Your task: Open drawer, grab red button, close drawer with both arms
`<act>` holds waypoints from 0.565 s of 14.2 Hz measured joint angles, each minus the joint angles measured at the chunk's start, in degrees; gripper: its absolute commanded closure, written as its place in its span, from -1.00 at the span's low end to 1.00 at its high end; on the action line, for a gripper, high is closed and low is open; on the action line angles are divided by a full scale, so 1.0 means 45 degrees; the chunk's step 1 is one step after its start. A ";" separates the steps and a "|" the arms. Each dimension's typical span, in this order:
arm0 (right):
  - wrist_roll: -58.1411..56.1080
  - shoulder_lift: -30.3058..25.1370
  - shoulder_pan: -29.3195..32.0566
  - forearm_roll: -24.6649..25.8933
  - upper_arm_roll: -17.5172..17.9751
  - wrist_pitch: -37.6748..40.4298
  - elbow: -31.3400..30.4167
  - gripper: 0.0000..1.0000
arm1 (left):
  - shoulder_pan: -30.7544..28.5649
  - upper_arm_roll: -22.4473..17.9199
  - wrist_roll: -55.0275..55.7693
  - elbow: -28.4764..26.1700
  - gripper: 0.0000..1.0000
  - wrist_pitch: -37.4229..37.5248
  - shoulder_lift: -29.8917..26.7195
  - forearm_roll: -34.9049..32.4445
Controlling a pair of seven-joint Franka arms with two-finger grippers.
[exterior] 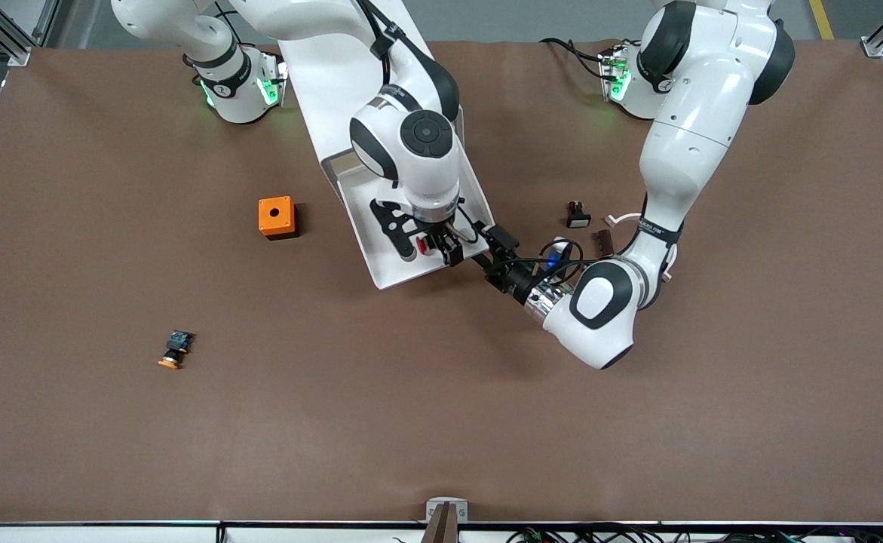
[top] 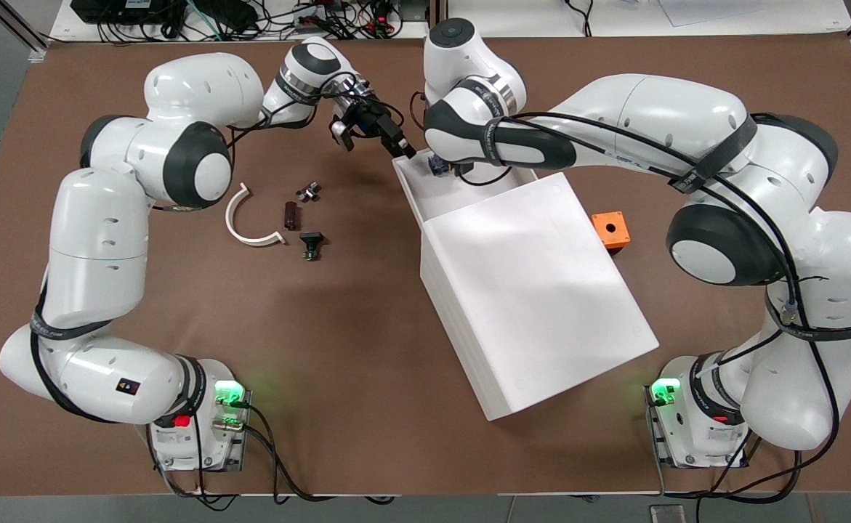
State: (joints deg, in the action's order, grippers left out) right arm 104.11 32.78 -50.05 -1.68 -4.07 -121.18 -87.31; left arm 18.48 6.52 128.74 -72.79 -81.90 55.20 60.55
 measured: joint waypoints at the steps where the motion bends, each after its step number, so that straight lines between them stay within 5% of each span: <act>1: 0.0012 0.0005 -0.0001 -0.0001 0.0012 0.0000 0.0021 -0.66 | -0.0035 -0.0014 0.0056 -0.0006 -0.99 0.0000 0.0009 0.0249; 4: 0.0013 0.0005 -0.0028 -0.0001 0.0072 0.0042 0.0154 -0.18 | -0.0328 -0.0039 0.0066 -0.0012 -0.99 -0.0001 0.0020 0.0501; 8: 0.0014 0.0005 -0.0267 -0.0003 0.0118 0.0065 0.0180 0.93 | -0.0681 -0.0183 -0.1347 0.0016 -0.99 0.0002 0.0022 0.0398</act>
State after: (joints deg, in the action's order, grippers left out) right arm 104.18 32.80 -51.25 -1.69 -3.54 -120.89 -86.50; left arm 15.41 5.69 122.68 -72.72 -81.89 55.30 62.34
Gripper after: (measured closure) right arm 0.502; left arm 0.004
